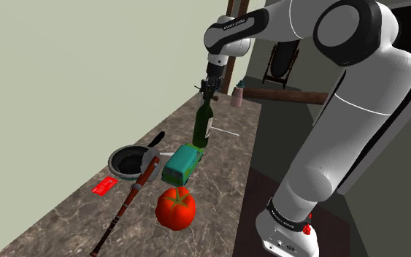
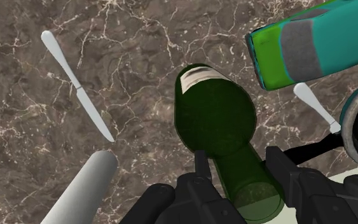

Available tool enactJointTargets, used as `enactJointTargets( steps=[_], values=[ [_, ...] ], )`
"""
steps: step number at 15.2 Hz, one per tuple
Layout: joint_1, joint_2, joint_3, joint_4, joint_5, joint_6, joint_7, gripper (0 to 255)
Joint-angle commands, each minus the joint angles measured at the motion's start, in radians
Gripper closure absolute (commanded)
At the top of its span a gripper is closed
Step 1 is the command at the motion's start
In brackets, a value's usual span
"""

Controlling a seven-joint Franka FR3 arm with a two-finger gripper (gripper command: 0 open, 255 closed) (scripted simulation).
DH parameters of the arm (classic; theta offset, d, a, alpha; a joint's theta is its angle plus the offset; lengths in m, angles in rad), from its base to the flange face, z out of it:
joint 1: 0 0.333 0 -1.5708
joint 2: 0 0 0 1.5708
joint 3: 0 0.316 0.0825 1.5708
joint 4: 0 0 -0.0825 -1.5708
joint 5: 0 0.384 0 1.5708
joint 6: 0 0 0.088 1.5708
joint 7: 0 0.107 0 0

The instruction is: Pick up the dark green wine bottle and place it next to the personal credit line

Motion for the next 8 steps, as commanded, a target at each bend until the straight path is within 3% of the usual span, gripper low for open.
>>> enactJointTargets(
  steps=[1,8],
  values=[
    [0.000,0.000,0.000,0.000,0.000,0.000,0.000,255],
    [0.000,-0.007,0.001,0.019,-0.003,-0.026,0.003,255]
  ],
)
